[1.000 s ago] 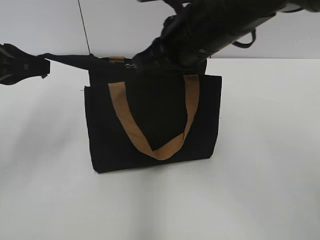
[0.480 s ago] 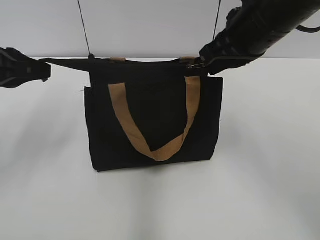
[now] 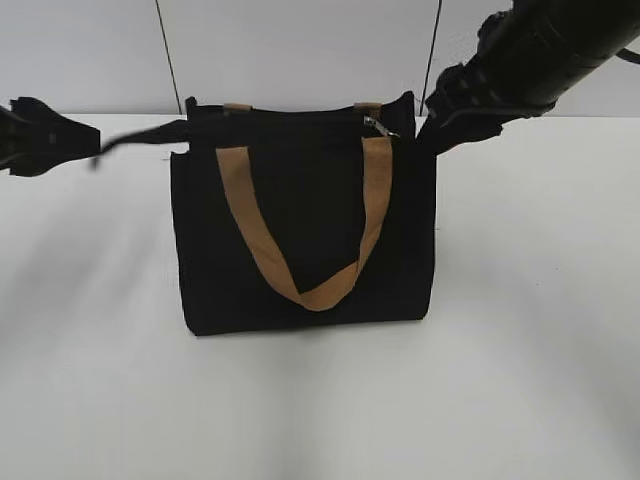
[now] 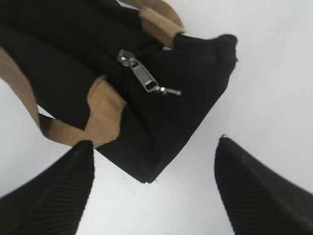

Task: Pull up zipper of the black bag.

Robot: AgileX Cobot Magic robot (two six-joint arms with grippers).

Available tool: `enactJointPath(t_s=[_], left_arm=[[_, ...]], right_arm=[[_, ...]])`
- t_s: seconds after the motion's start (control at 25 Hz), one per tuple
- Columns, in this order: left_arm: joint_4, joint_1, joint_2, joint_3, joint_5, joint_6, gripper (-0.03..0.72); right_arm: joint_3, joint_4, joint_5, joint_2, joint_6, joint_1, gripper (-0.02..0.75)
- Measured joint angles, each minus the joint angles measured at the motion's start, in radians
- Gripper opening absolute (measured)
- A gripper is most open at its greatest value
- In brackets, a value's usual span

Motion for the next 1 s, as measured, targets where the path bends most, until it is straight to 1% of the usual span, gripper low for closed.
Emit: enactJointPath(t_s=[0.04,0.08,0.16,0.24,0.36,0.44,0.48,0.52,0.56,0.6,0.68,0.72,0.76,0.84,0.92,1.0], left_arm=[[0.0,-0.001,0.001,0.0,0.027,0.0,0.601],[0.0,-0.001,0.001,0.0,0.063,0.0,0.61],[0.0,-0.009,0.001,0.0,0.133,0.0,0.588],[0.0,-0.032,0.001,0.0,0.237,0.0,0.564],[-0.001,-0.108,0.003,0.0,0.417,0.0,0.552],[-0.009,-0.175,0.015,0.0,0.538,0.028,0.548],[-0.042,-0.199,0.024,0.0,0.582,0.079,0.547],[-0.099,-0.226,0.032,0.0,0.611,0.155,0.547],[-0.198,-0.253,0.037,0.0,0.631,0.251,0.547],[-0.32,-0.28,0.04,0.0,0.662,0.343,0.546],[-0.59,-0.332,0.041,-0.009,0.748,0.611,0.547],[-0.747,-0.36,0.041,-0.026,0.805,0.734,0.547],[-0.897,-0.382,0.04,-0.047,0.868,0.884,0.547],[-1.132,-0.426,0.028,-0.109,0.979,1.144,0.547],[-1.319,-0.456,-0.009,-0.168,1.079,1.303,0.547],[-1.434,-0.479,-0.065,-0.22,1.156,1.412,0.553]], right_arm=[[0.0,0.004,-0.003,-0.006,-0.034,0.005,0.573],[0.0,0.007,-0.005,-0.013,-0.053,0.009,0.598],[0.0,0.006,-0.006,-0.026,-0.076,0.018,0.601],[0.0,-0.003,-0.003,-0.039,-0.081,0.024,0.595],[0.0,-0.052,0.004,-0.061,-0.059,0.029,0.592],[0.0,-0.095,0.01,-0.08,-0.026,0.031,0.592],[0.0,-0.112,0.017,-0.091,-0.013,0.031,0.592],[0.0,-0.122,0.025,-0.102,-0.007,0.031,0.592],[0.0,-0.127,0.037,-0.112,-0.003,0.031,0.592],[0.0,-0.13,0.051,-0.123,0.001,0.031,0.591],[0.0,-0.133,0.081,-0.145,0.005,0.031,0.589],[0.0,-0.133,0.094,-0.158,0.009,0.031,0.589],[0.0,-0.134,0.108,-0.172,0.011,0.031,0.588],[0.008,-0.135,0.123,-0.203,0.018,0.032,0.588],[0.037,-0.135,0.128,-0.25,0.024,0.032,0.588],[0.091,-0.136,0.133,-0.308,0.031,0.032,0.589]])
